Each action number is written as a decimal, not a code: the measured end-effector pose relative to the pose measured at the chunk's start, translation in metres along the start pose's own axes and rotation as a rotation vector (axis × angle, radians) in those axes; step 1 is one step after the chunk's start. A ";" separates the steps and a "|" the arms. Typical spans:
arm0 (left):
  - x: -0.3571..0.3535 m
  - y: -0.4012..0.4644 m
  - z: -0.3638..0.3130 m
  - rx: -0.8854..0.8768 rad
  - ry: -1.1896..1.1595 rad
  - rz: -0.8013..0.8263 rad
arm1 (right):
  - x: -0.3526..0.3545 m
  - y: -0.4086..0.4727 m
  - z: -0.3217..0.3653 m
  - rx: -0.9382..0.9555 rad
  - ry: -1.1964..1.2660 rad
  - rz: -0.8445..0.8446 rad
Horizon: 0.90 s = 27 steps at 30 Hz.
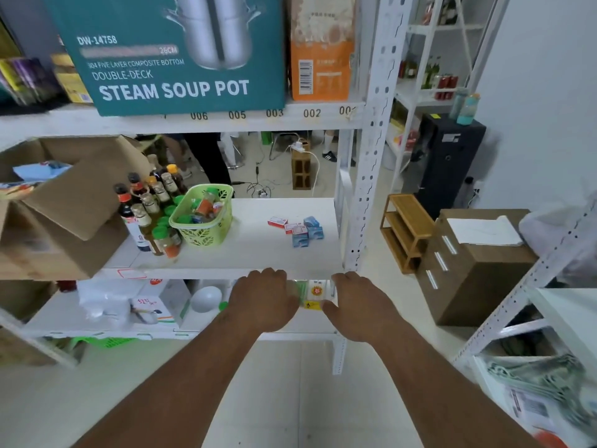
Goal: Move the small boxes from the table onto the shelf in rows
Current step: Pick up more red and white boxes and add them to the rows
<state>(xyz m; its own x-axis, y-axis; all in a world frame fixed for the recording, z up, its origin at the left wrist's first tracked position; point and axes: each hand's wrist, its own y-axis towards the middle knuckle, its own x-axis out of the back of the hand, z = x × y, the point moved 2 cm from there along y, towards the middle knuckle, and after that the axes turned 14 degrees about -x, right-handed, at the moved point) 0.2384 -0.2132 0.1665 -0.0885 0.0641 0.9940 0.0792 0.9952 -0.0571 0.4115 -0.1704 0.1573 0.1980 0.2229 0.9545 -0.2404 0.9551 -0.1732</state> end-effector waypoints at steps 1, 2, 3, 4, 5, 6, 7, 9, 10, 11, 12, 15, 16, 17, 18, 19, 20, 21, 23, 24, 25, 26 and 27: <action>-0.001 0.004 0.004 0.002 -0.002 0.004 | -0.002 0.005 0.001 0.002 0.000 0.005; -0.001 0.008 0.009 0.003 -0.005 0.009 | -0.004 0.011 0.003 0.004 -0.001 0.008; -0.003 0.013 0.014 0.003 -0.008 0.017 | -0.006 0.017 0.005 0.004 -0.003 0.009; -0.004 0.020 0.020 0.006 -0.010 0.025 | -0.007 0.025 0.008 0.003 -0.006 0.008; -0.007 0.027 0.027 0.009 -0.012 0.033 | -0.008 0.033 0.010 0.001 -0.005 0.008; -0.009 0.035 0.034 0.011 -0.014 0.038 | -0.009 0.043 0.013 -0.002 -0.003 0.009; -0.011 0.044 0.043 0.009 -0.015 0.043 | -0.011 0.052 0.017 -0.007 -0.002 0.013; -0.016 0.063 0.061 0.005 -0.011 0.059 | -0.014 0.074 0.024 -0.017 -0.008 0.019; -0.018 0.073 0.071 0.000 -0.008 0.067 | -0.016 0.086 0.029 -0.022 -0.009 0.020; -0.020 0.083 0.082 -0.004 -0.008 0.079 | -0.018 0.098 0.033 -0.030 -0.012 0.023; -0.021 0.093 0.092 -0.008 -0.011 0.086 | -0.019 0.110 0.039 -0.038 -0.017 0.026; -0.025 0.124 0.127 -0.016 -0.020 0.088 | -0.025 0.147 0.055 -0.066 -0.034 0.030; -0.026 0.132 0.135 -0.018 -0.022 0.084 | -0.026 0.155 0.058 -0.074 -0.039 0.030; -0.027 0.141 0.144 -0.026 -0.024 0.084 | -0.028 0.166 0.062 -0.084 -0.045 0.029; -0.029 0.150 0.156 -0.039 -0.028 0.090 | -0.032 0.178 0.067 -0.098 -0.046 0.029; -0.031 0.158 0.165 -0.049 -0.032 0.102 | -0.035 0.188 0.072 -0.114 -0.040 0.034; -0.033 0.167 0.176 -0.058 -0.039 0.115 | -0.038 0.197 0.076 -0.133 -0.032 0.041; -0.036 0.175 0.185 -0.063 -0.047 0.130 | -0.040 0.206 0.079 -0.153 -0.025 0.047; -0.040 0.189 0.200 -0.078 -0.050 0.155 | -0.044 0.221 0.083 -0.190 -0.010 0.049; -0.042 0.196 0.207 -0.085 -0.044 0.163 | -0.045 0.227 0.084 -0.208 -0.005 0.045; -0.044 0.201 0.211 -0.089 -0.040 0.173 | -0.046 0.233 0.085 -0.221 -0.003 0.040; -0.046 0.206 0.215 -0.092 -0.040 0.185 | -0.047 0.238 0.086 -0.227 -0.003 0.034; -0.048 0.211 0.218 -0.096 -0.043 0.198 | -0.048 0.244 0.086 -0.231 -0.003 0.030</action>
<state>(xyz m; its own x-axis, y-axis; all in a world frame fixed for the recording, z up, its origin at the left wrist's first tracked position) 0.0429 0.0098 0.0869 -0.1042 0.2628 0.9592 0.1930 0.9515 -0.2397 0.2614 0.0353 0.0902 0.1910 0.2514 0.9488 -0.0221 0.9675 -0.2519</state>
